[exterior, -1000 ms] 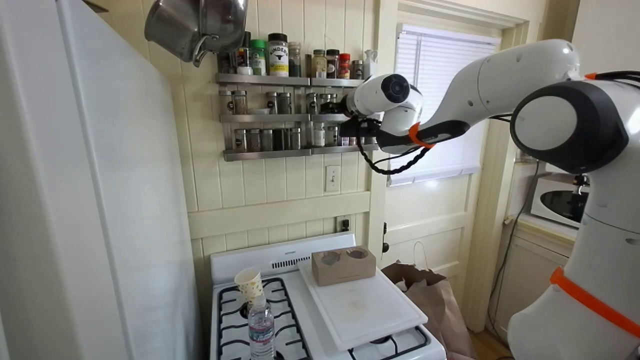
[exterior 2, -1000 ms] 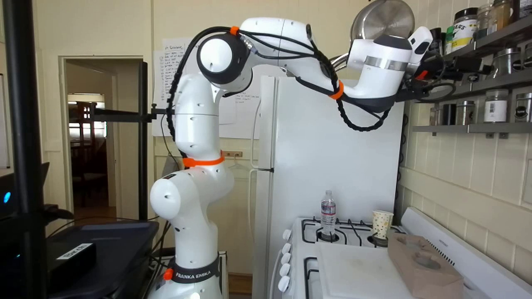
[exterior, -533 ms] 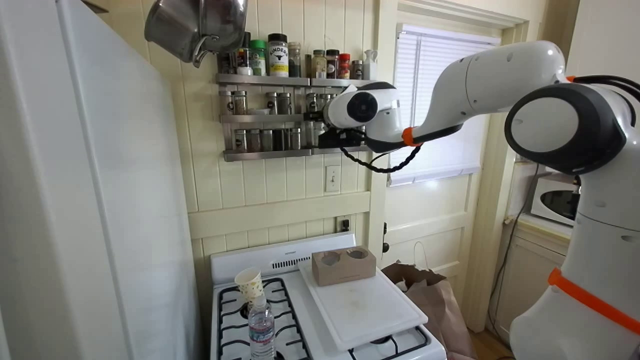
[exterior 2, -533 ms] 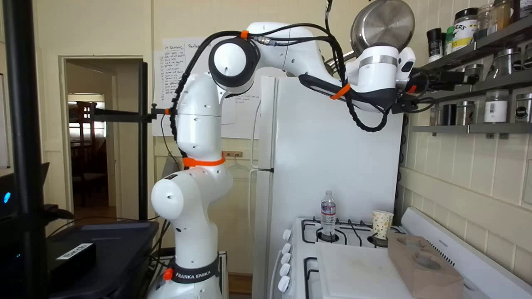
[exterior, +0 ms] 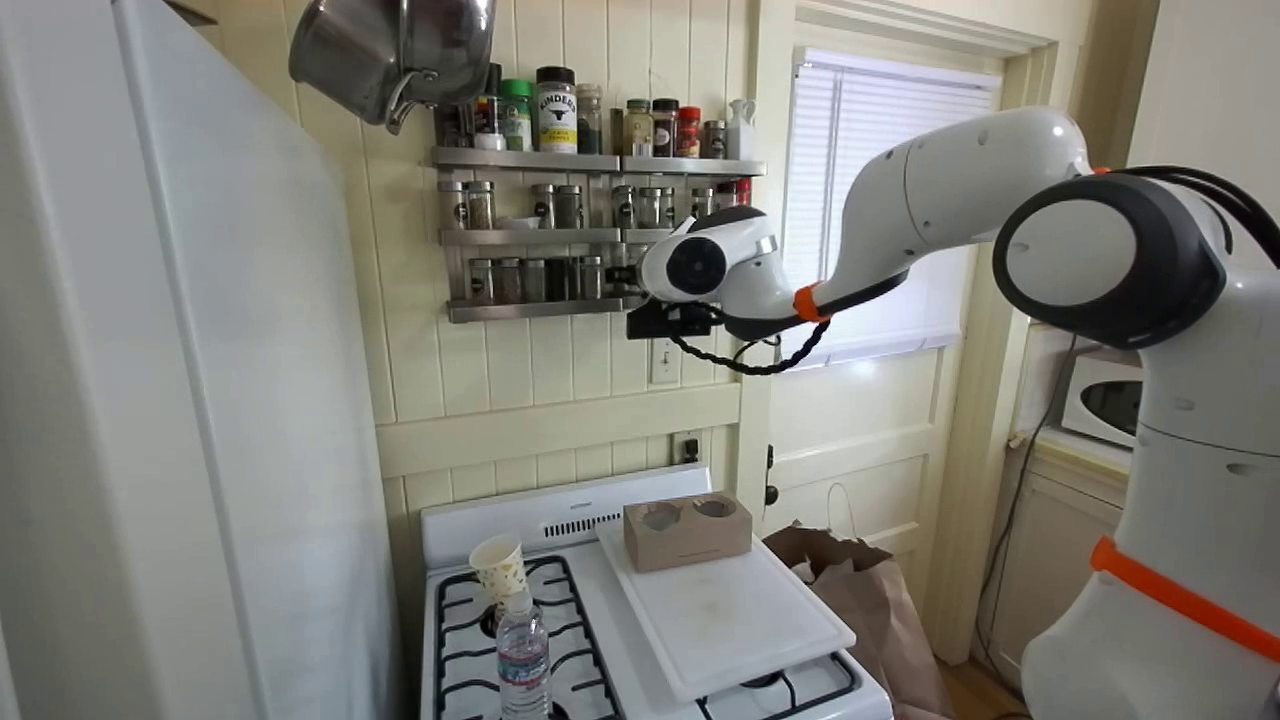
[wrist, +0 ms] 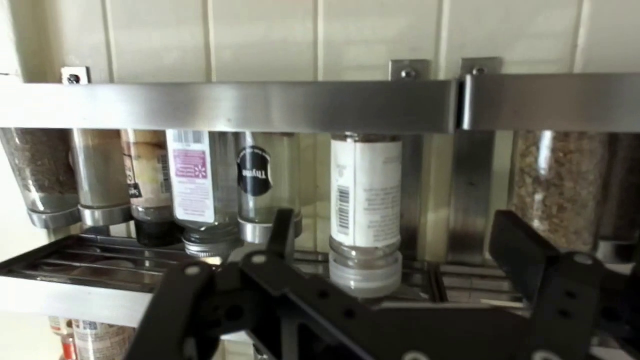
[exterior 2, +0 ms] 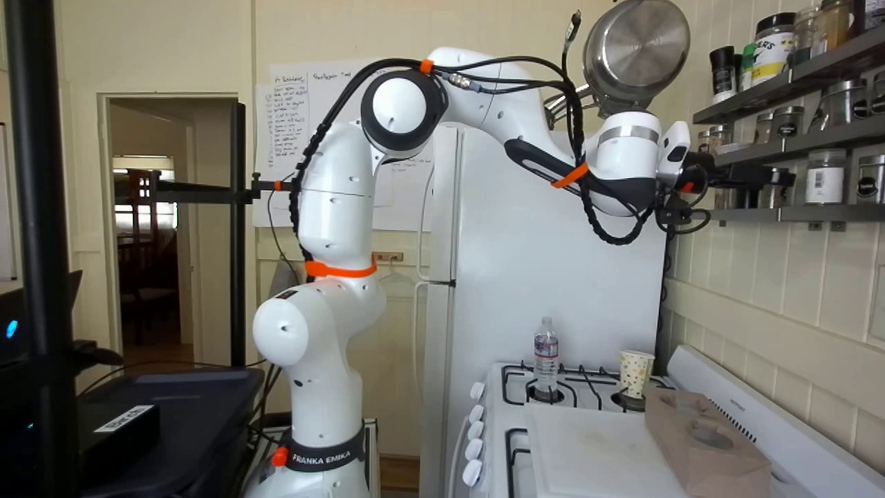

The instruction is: Put one glass jar from the bottom shelf in the brown box.

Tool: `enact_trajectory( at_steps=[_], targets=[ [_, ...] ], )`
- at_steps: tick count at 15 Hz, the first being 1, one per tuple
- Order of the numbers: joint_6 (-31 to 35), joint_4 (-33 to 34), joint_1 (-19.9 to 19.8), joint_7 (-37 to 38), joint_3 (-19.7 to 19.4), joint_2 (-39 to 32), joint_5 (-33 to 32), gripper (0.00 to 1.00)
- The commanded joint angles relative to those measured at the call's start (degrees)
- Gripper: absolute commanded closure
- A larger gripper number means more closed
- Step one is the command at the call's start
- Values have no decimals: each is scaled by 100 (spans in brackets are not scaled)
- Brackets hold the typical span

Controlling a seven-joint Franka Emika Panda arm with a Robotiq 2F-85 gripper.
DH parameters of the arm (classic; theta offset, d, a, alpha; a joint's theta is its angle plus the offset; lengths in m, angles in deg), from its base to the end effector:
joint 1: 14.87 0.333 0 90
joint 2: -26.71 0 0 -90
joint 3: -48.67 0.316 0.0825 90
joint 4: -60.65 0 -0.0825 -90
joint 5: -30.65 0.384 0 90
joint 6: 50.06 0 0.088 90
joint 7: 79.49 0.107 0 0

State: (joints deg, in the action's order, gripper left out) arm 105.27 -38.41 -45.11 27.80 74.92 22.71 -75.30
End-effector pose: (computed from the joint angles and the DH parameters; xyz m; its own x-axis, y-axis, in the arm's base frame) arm 0.6237 -0.0184 0.6017 0.0940 -0.0347 0.9950 -0.4629 -0.8863 0.0128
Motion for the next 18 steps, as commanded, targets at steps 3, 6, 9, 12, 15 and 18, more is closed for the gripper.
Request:
enact_trajectory(
  at_steps=[3, 6, 9, 12, 15, 18],
  targets=[
    [-322, 170, 51, 75, 8, -157, -156, 0],
    [-466, 359, 68, -18, 19, -326, -272, 0],
    [-374, 625, 81, -142, 28, -540, -297, 0],
    [-347, 815, 123, -235, 49, -706, -358, 0],
    [-294, 1028, 147, -358, 47, -892, -275, 0],
    [-301, 1181, 153, -443, 44, -1043, -217, 1]
  ],
)
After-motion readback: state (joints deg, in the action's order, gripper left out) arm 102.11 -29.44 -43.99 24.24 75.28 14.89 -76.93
